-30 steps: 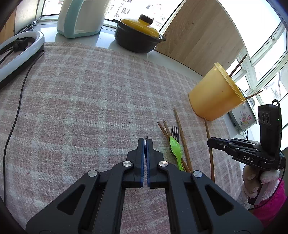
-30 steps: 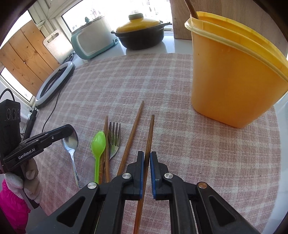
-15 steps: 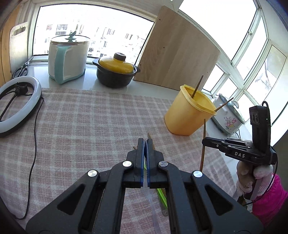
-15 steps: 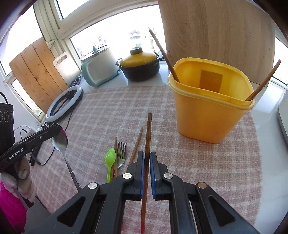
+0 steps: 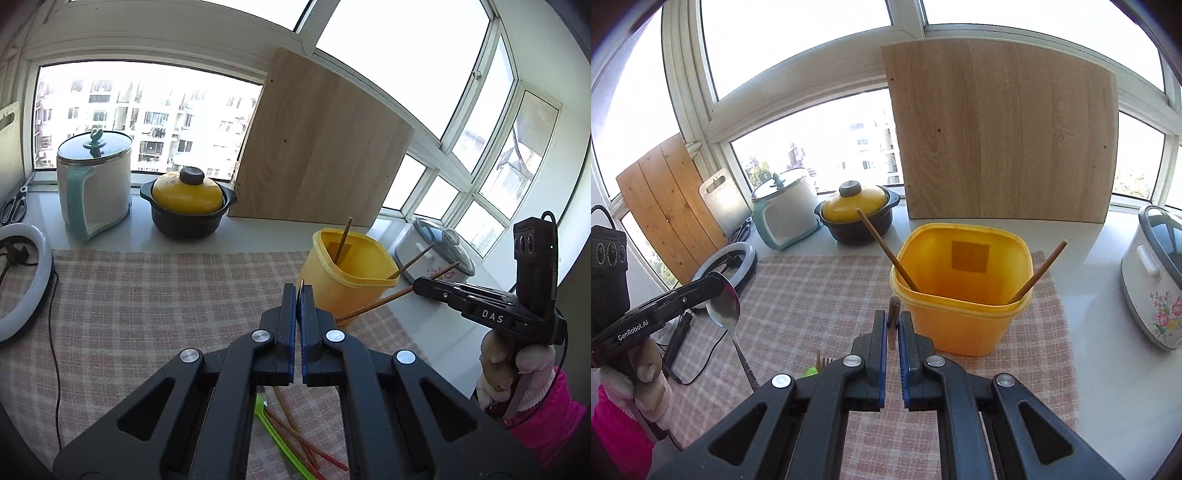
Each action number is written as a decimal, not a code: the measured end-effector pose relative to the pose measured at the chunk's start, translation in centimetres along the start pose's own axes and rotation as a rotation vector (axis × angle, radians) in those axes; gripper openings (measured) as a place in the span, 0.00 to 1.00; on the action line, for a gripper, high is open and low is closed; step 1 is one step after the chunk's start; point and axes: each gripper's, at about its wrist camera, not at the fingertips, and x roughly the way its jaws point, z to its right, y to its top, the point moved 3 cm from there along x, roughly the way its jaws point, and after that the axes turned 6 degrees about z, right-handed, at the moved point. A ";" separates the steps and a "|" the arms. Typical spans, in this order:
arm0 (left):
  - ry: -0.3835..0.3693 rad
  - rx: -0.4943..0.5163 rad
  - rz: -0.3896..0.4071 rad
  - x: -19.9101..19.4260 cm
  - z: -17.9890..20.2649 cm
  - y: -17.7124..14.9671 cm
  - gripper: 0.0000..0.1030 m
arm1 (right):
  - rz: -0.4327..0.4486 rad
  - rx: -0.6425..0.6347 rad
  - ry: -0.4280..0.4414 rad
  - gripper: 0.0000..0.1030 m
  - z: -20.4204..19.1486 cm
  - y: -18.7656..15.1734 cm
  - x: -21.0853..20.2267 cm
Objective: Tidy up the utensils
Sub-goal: 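Lift the spoon with the left tool while the right tool lifts its chopstick toward the bin, then lower the silver spoon and the chopstick into the yellow bin with both tools, then open both tools to drop the spoon and chopstick into the bin, then move both tools down to the remaining utensils on the tablecloth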
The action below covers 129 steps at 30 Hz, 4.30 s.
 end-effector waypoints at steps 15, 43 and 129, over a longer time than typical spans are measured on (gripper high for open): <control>-0.051 0.076 0.072 2.9 4.5 5.5 0.00 | 0.096 -0.002 -0.004 0.03 1.5 3.8 -3.0; 0.150 0.387 0.143 14.4 12.7 7.5 0.00 | 0.174 0.076 -0.098 0.03 7.6 9.1 -2.8; 0.148 -0.078 -0.251 2.1 -4.5 -10.1 0.38 | -0.070 -0.037 0.082 0.94 0.3 -4.7 0.4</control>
